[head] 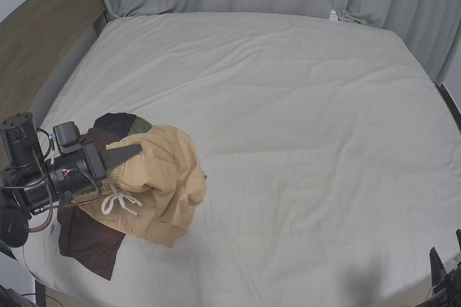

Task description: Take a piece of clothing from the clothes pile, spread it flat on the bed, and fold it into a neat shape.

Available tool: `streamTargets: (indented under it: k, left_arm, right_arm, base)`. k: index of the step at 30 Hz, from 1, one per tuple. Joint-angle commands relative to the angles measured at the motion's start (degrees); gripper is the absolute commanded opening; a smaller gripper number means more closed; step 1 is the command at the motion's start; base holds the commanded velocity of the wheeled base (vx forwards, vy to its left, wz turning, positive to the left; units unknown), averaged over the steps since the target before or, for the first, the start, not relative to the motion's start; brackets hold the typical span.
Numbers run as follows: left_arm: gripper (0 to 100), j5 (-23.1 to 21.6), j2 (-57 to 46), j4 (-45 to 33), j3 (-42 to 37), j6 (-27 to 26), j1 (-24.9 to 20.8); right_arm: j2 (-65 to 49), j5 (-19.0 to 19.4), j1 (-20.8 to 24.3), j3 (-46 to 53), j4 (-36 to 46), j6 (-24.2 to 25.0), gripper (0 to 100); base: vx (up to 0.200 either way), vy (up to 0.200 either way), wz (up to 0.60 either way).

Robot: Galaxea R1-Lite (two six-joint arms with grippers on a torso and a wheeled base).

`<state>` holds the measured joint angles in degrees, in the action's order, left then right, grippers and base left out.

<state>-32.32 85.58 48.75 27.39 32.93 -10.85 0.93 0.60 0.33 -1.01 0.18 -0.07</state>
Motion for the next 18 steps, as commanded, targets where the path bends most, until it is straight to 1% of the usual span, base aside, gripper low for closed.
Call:
streamTargets:
  k: [1,2,3,5,8,9,13,14,16,18]
  left_arm:
    - [0,3.31,0.29,3.46,0.12,3.90,-5.15]
    - [0,5.33,0.73,4.95,0.38,5.48,-6.90]
    - [0,5.60,0.82,5.13,0.38,5.66,-7.17]
    - [0,7.80,1.26,6.09,0.47,6.98,-9.28]
    - [0,9.55,1.17,6.36,0.82,8.21,-11.30]
    - [0,9.55,1.17,6.36,0.82,8.21,-11.30]
    - [0,13.33,1.26,6.36,2.40,11.37,-15.17]
    - [0,13.68,1.26,6.36,2.58,11.63,-15.61]
    - [0,15.79,1.35,6.36,3.55,12.86,-18.24]
    - [0,15.88,1.35,6.36,3.63,12.95,-18.42]
  right_arm:
    - [-0.93,0.02,0.02,1.01,-0.01,-0.01,100]
    - [-0.93,0.11,0.02,1.01,-0.01,-0.01,100]
    - [-0.93,0.02,0.02,1.01,-0.01,-0.01,100]
    - [-0.93,0.02,0.02,1.01,-0.01,-0.01,100]
    - [-0.93,0.02,0.02,1.01,-0.01,-0.01,100]
    - [-0.93,0.02,0.02,1.01,-0.01,-0.01,100]
    - [-0.93,0.02,0.02,1.01,-0.01,-0.01,100]
    - [-0.93,0.02,0.02,1.01,-0.01,-0.01,100]
    - [-0.93,0.02,0.02,1.01,-0.01,-0.01,100]
    - [-0.93,0.02,0.02,1.01,-0.01,-0.01,100]
  base:
    - [0.000,0.000,0.00]
    - [0.000,0.000,0.00]
    - [0.000,0.000,0.00]
    - [0.000,0.000,0.00]
    - [0.000,0.000,0.00]
    - [0.000,0.000,0.00]
    - [0.000,0.000,0.00]
    - [0.000,0.000,0.00]
    - [0.000,0.000,0.00]
    - [0.000,0.000,0.00]
